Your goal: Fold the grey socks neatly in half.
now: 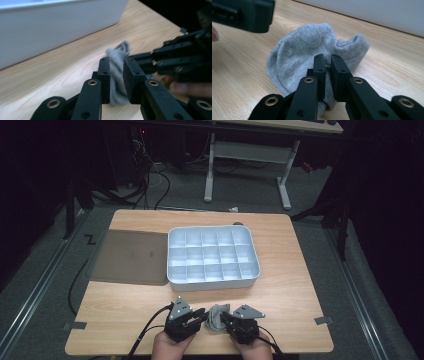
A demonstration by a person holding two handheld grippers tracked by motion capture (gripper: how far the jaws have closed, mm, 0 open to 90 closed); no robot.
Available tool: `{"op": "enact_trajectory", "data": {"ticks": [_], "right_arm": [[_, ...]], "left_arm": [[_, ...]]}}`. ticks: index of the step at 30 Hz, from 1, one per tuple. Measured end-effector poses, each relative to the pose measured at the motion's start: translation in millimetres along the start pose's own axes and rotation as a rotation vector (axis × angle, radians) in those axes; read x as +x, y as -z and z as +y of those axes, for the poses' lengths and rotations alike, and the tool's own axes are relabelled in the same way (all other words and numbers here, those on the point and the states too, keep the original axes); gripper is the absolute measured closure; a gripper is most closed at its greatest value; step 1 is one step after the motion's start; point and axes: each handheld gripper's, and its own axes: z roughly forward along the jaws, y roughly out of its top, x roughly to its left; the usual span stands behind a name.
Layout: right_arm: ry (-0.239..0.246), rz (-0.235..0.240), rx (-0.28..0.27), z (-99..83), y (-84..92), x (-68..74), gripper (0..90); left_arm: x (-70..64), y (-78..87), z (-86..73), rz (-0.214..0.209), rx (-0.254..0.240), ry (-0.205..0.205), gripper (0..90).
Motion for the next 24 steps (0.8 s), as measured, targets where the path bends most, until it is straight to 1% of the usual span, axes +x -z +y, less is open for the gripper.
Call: {"op": "enact_trajectory", "data": {"ticks": [2,4,5,8,9,11,12,14,17,18,19,21,24], "right_arm": [[-0.002,0.007,-0.003,-0.4,-0.3,-0.5,83.7],[-0.007,0.011,-0.006,-1.1,-0.4,-1.2,83.8],[-0.013,0.015,-0.011,-1.7,-0.5,-1.5,83.8],[-0.02,0.019,-0.014,-2.6,-0.3,-2.4,83.9],[-0.021,0.021,-0.016,-2.7,-0.4,-2.6,83.9],[-0.023,0.025,-0.017,-3.0,-0.4,-3.3,83.9],[-0.023,0.025,-0.017,-3.0,-0.4,-3.3,83.9],[-0.026,0.027,-0.019,-3.6,-0.2,-3.6,83.9],[-0.025,0.028,-0.019,-3.7,-0.1,-3.9,83.9],[-0.025,0.028,-0.019,-3.7,-0.1,-3.9,83.9],[-0.02,0.024,-0.019,-4.4,0.5,-4.1,83.9],[-0.018,0.025,-0.022,-5.0,0.7,-4.5,83.9],[-0.02,0.02,-0.016,-4.7,1.6,-5.2,83.7]], "left_arm": [[-9.2,-11.2,5.3,-0.011,0.008,-0.021,78.3],[-15.9,-19.3,7.2,-0.026,0.016,-0.031,79.2],[-17.6,-21.7,7.2,-0.028,0.017,-0.033,80.2],[-18.7,-30.6,4.4,-0.01,0.042,-0.045,82.3],[-18.0,-32.4,2.7,0.003,0.048,-0.051,82.9],[-14.6,-33.3,-1.7,0.032,0.062,-0.065,84.4],[-14.6,-33.3,-1.7,0.032,0.062,-0.065,84.9],[-10.4,-32.2,-7.8,0.056,0.086,-0.08,86.3],[-5.7,-28.7,-16.9,0.06,0.116,-0.099,88.6],[-5.7,-28.7,-16.9,0.06,0.116,-0.099,90.0],[-4.0,-25.6,-20.3,0.054,0.111,-0.1,90.0],[-3.6,-23.6,-19.6,0.059,0.119,-0.111,90.0],[-2.0,-23.7,-19.9,0.052,0.121,-0.108,90.0]]}}
